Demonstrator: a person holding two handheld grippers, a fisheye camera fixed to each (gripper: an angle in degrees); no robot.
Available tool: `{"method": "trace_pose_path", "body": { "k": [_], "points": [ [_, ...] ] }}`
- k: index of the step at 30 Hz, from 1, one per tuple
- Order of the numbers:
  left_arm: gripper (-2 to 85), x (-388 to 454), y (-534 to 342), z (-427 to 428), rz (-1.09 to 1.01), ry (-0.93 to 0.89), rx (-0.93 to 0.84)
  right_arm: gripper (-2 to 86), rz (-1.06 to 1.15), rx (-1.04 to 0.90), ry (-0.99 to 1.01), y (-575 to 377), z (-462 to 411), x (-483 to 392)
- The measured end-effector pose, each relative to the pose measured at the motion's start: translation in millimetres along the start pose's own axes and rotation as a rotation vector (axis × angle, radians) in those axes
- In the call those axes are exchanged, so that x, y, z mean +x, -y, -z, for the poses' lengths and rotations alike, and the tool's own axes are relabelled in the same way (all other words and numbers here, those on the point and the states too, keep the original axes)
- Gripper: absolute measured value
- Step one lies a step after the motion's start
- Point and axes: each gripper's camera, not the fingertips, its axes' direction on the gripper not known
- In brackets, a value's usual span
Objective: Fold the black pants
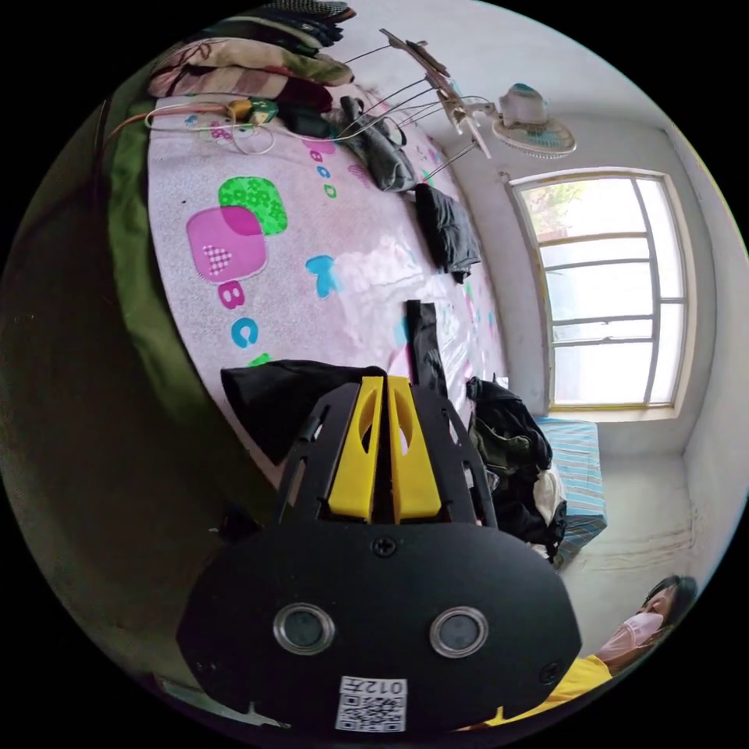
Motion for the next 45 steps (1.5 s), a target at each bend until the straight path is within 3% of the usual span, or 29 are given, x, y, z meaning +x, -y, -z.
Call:
{"method": "trace_pose_path", "body": {
  "k": [15, 21, 26, 29, 37, 45],
  "points": [
    [0.5, 139.4, 89.9, -200.2, -0.06, 0.008, -0.094, 1.9, -0.118, 0.149, 0.152, -9.4, 58.7, 193.2],
    [0.4, 203.9, 134.7, -341.2, -0.058, 0.194, -0.164, 1.9, -0.155, 0.104, 0.184, 7.2, 51.9, 275.3],
    [0.4, 277.8, 144.6, -521.6, -0.237, 0.558, -0.321, 1.9, -0.201, -0.05, 0.131, 29.4, 17.2, 322.5],
    [0.3, 288.8, 136.2, -582.5, -0.31, 0.637, -0.322, 1.8, -0.223, -0.118, 0.086, 42.3, -0.5, 339.0],
    [0.2, 277.9, 139.0, -590.2, -0.463, 0.422, -0.21, 1.9, -0.352, -0.041, 0.235, 22.6, 16.5, 370.2],
    [0.3, 238.3, 96.7, -596.2, -0.573, 0.257, -0.34, 2.2, -0.423, 0.063, 0.266, -2.2, 71.9, 367.5]
  ]
}}
